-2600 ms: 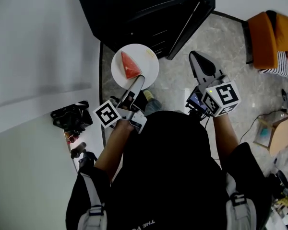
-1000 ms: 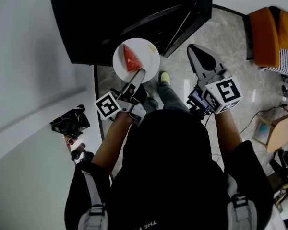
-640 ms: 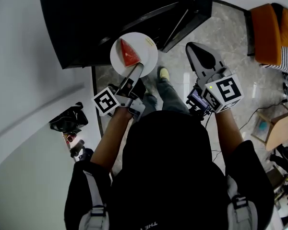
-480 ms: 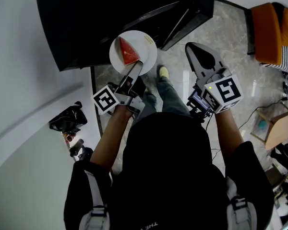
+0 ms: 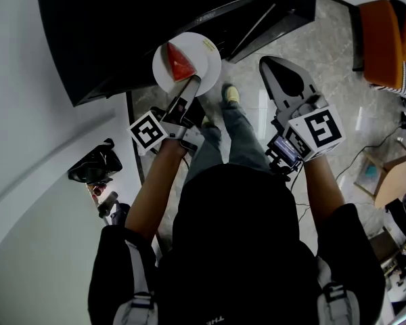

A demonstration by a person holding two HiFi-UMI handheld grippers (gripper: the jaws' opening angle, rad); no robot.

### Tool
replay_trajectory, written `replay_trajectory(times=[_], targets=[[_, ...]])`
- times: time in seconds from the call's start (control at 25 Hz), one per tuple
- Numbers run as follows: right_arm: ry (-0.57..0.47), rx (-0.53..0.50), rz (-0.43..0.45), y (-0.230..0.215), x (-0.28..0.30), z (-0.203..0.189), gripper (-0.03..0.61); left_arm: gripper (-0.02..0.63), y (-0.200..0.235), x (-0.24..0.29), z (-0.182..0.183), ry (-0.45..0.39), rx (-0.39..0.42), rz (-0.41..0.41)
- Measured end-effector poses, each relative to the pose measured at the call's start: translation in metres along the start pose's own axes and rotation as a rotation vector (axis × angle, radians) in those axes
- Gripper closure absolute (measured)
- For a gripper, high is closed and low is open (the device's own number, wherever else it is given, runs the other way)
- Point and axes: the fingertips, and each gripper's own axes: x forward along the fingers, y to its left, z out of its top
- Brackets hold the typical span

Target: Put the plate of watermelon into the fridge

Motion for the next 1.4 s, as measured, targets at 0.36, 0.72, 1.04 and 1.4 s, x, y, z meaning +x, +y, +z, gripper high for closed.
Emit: replay_trajectory(times=[0.36, 0.72, 1.04, 1.4], targets=[[0.013, 0.015, 0.011, 0.021, -0.011, -0.017, 0.565, 0.568, 0.012, -0.004, -0.001, -0.015, 0.003, -0.001], [0.069, 0.077, 0.019, 0.0, 0.033, -0.061, 0.565, 0.568, 0.084, 0.029, 0.03, -0.028, -0.035, 0.038], [0.083, 0.116, 0.046, -0.008, 0.049, -0.081, 0.565, 0.568, 0.126, 0.055, 0.041, -0.035, -0.053, 0.063], [0.081, 0.127, 0.072, -0.002, 0.065, -0.1, 0.565, 0.568, 0.171, 0.066, 0.052, -0.072, -0.068, 0.094]])
